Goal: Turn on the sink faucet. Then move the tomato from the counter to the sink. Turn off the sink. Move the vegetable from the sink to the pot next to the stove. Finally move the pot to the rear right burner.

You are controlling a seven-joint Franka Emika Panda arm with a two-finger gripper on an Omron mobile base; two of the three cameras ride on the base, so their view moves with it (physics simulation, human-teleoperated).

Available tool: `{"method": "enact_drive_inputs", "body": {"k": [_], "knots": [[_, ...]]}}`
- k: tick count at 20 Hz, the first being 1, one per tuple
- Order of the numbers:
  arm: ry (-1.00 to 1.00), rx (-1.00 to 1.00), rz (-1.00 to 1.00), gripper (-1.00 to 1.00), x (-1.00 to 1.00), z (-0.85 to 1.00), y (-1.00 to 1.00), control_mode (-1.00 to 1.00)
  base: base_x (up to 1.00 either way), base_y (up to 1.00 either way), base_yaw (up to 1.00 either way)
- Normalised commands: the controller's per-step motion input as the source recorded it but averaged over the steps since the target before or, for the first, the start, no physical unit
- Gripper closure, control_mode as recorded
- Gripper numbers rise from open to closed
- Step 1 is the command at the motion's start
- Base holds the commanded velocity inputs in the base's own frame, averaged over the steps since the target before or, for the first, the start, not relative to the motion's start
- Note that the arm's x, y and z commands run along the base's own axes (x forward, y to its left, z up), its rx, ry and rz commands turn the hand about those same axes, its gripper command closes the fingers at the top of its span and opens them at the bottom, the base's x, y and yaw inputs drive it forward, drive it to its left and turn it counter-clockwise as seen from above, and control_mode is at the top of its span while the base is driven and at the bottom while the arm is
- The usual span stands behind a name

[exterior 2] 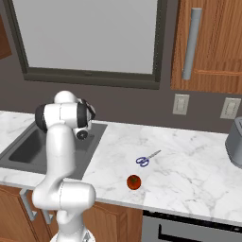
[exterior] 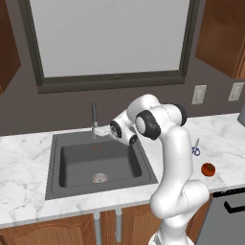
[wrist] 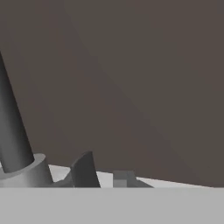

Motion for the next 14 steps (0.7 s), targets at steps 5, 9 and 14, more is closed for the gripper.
{"method": "enact_drive_inputs", "body": {"k": [5,9,14], "knots": [[0.06,0.01,0.00,1.00,0.21,-0.07,-0.40,-1.00,0.00,0.00,0.00],[0.03,0.02,0.01,1.00,0.12,-0.11,-0.58,-1.00,0.00,0.00,0.00],[0.02,0.01,0.00,1.00,0.02,-0.22,-0.69,-1.00,0.00,0.00,0.00]]}}
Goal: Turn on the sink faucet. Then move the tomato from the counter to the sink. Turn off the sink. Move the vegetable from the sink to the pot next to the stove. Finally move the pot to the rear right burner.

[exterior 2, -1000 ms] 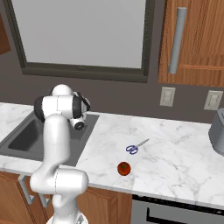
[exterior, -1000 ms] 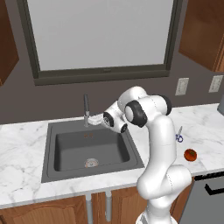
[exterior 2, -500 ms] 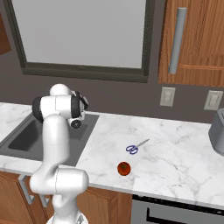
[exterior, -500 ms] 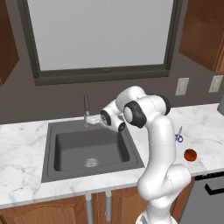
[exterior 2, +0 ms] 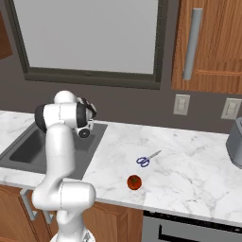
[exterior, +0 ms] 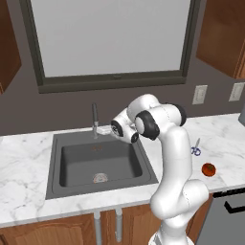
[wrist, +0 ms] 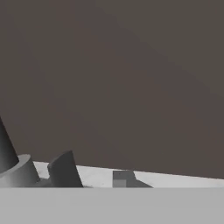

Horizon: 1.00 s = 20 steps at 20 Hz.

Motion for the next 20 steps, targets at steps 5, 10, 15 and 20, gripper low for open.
{"method": "enact_drive_inputs", "body": {"k": [5,10,15,20], "knots": [[0.04,0.01,0.00,1.00,0.01,-0.22,-0.71,-1.00,0.00,0.00,0.00],[0.05,0.01,0.00,1.00,0.00,-0.14,-0.71,-1.00,0.00,0.00,0.00],[0.05,0.02,0.00,1.00,0.00,-0.15,-0.75,-1.00,0.00,0.00,0.00],[0.05,0.04,0.00,1.00,0.00,-0.20,-0.80,-1.00,0.00,0.00,0.00]]}}
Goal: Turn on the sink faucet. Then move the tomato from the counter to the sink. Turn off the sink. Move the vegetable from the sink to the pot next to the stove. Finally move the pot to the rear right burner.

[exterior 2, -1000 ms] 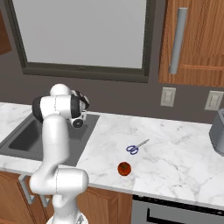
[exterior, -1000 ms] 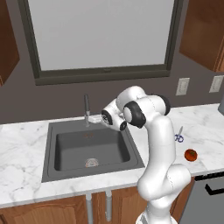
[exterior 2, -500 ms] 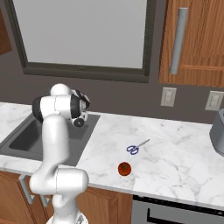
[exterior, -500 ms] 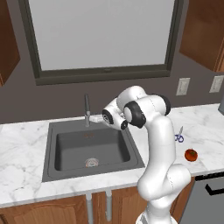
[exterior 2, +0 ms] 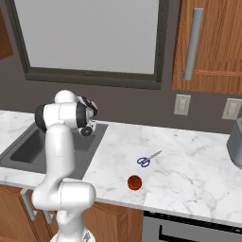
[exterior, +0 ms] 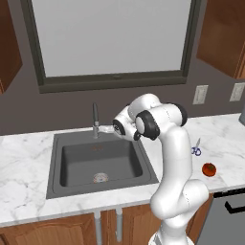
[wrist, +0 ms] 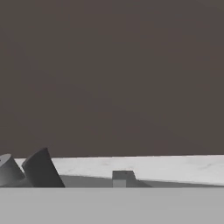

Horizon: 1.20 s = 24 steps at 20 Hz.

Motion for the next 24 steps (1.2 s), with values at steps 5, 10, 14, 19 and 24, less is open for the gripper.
{"method": "enact_drive_inputs", "body": {"k": [5,10,14,19,24], "knots": [[0.04,0.04,0.00,1.00,0.00,-0.21,-0.79,-1.00,0.00,0.00,0.00],[0.03,0.04,0.00,1.00,0.00,-0.21,-0.79,-1.00,0.00,0.00,0.00],[0.01,0.05,0.00,1.00,0.00,-0.23,-0.80,-1.00,0.00,0.00,0.00],[0.01,0.05,0.00,1.00,0.00,-0.22,-0.81,-1.00,0.00,0.00,0.00],[0.02,0.04,0.00,1.00,0.00,-0.20,-0.77,-1.00,0.00,0.00,0.00]]}}
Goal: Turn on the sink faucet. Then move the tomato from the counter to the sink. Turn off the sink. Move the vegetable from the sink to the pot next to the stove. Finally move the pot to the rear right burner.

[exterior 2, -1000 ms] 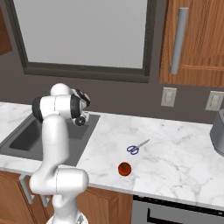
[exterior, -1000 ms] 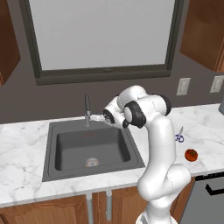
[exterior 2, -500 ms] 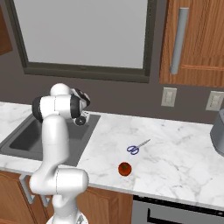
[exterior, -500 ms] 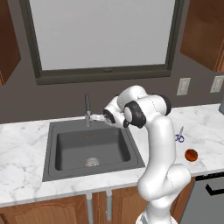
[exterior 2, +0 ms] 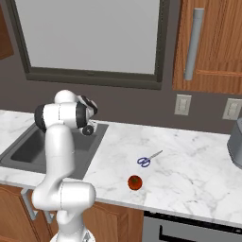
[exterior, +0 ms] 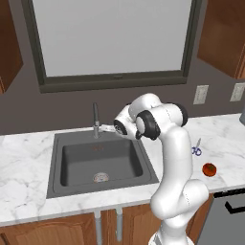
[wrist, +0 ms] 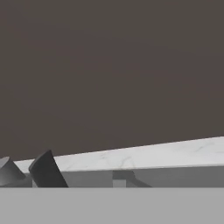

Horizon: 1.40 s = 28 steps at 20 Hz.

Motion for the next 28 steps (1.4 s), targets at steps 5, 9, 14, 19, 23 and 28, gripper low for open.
{"method": "enact_drive_inputs", "body": {"k": [5,9,14,19,23,28], "knots": [[0.01,0.04,0.00,1.00,0.00,-0.22,-0.77,-1.00,0.00,0.00,0.00],[0.01,0.04,0.00,1.00,0.00,-0.26,-0.78,-1.00,0.00,0.00,0.00],[0.02,0.05,0.00,1.00,0.00,-0.27,-0.77,-1.00,0.00,0.00,0.00],[0.03,0.05,0.00,1.00,0.00,-0.28,-0.70,-1.00,0.00,0.00,0.00],[0.05,0.09,0.00,1.00,0.00,-0.25,-0.72,-1.00,0.00,0.00,0.00],[0.04,0.11,0.00,1.00,0.00,-0.29,-0.76,-1.00,0.00,0.00,0.00]]}}
